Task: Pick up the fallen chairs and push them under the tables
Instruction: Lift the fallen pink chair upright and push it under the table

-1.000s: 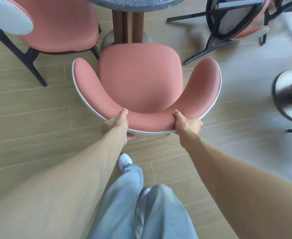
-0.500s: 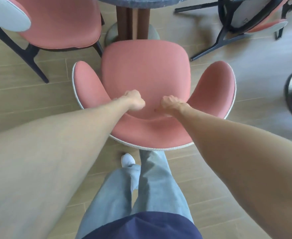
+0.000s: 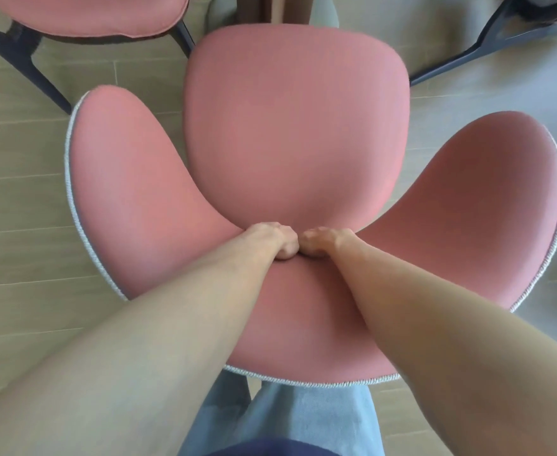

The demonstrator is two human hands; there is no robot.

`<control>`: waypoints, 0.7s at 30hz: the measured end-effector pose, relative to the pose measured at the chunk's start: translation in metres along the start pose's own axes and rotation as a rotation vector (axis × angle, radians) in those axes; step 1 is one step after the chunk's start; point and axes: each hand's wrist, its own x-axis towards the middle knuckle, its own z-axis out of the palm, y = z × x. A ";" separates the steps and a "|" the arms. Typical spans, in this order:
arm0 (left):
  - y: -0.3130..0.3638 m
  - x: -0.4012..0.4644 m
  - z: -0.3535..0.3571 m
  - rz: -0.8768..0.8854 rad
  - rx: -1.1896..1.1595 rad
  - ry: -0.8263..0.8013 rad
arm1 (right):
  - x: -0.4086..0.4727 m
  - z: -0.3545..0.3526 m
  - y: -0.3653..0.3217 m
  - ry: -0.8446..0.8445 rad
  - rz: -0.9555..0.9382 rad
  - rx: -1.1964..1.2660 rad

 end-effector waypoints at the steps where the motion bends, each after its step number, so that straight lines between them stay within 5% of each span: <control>1: 0.000 0.006 0.000 0.002 0.019 -0.012 | 0.005 0.000 0.003 -0.009 -0.007 0.001; 14: -0.008 0.034 -0.006 0.012 0.083 -0.225 | 0.024 -0.003 0.012 -0.054 -0.042 -0.009; 21: -0.010 0.044 0.002 0.020 0.118 -0.169 | 0.028 -0.001 0.014 -0.053 -0.049 -0.027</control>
